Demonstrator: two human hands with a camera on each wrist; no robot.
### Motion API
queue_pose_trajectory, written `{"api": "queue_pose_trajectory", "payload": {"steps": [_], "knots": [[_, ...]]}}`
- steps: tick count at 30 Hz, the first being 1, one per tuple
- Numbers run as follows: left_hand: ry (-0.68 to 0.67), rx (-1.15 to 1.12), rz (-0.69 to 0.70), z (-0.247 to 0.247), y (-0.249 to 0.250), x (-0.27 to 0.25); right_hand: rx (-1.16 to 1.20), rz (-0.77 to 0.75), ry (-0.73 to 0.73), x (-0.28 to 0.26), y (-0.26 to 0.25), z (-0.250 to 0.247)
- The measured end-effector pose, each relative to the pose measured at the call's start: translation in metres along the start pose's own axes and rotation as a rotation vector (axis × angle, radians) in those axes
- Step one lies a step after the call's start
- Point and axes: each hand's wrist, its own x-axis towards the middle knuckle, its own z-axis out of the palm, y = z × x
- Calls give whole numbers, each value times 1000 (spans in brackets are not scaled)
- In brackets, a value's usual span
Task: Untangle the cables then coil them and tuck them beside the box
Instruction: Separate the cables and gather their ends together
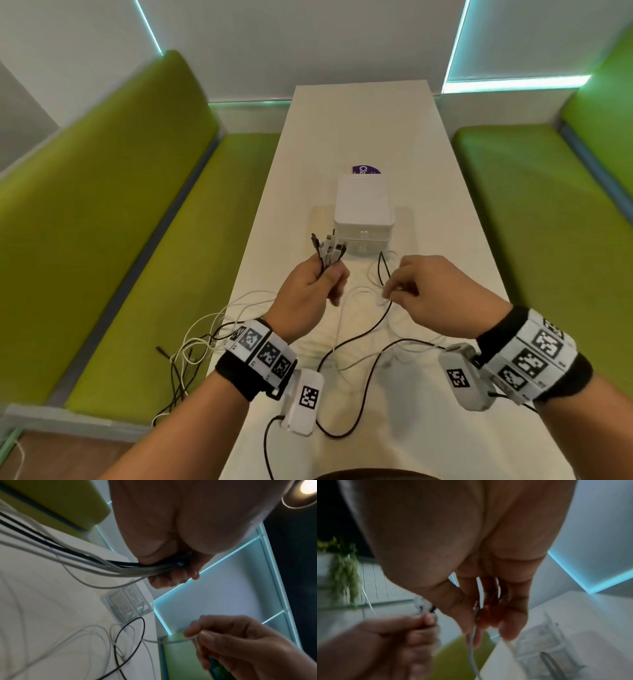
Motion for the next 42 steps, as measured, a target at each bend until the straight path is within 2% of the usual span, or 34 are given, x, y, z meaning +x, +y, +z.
{"api": "queue_pose_trajectory", "payload": {"steps": [2, 4, 8, 12, 18, 20, 24, 29, 33, 37, 42], "knots": [[-68, -40, -21, 7, 4, 2, 138, -68, -82, 1, -14, -9], [-141, -128, -87, 11, 3, 4, 244, -97, -84, 5, -21, -13], [-211, -325, -187, 15, -5, -2, 403, -63, 126, 13, -25, -12], [-228, -514, -302, 14, -4, -3, 484, -43, 188, 17, -24, -2], [-280, -503, -300, 13, -5, -5, 455, -124, 363, 24, -18, 11], [-311, -513, -301, 11, -5, -6, 441, -207, 320, 25, -16, 13], [-351, -473, -283, 9, -1, -5, 426, -267, 96, 25, -23, 22], [-314, -562, -319, 4, -1, -5, 432, -253, 117, 24, -29, 20], [-375, -508, -216, 1, -7, -11, 526, -222, 99, 23, -27, 15], [-396, -426, -167, -2, -5, -13, 452, -246, 52, 23, -28, 10], [-377, -446, -247, -2, -1, -9, 450, -251, 92, 25, -31, 10]]}}
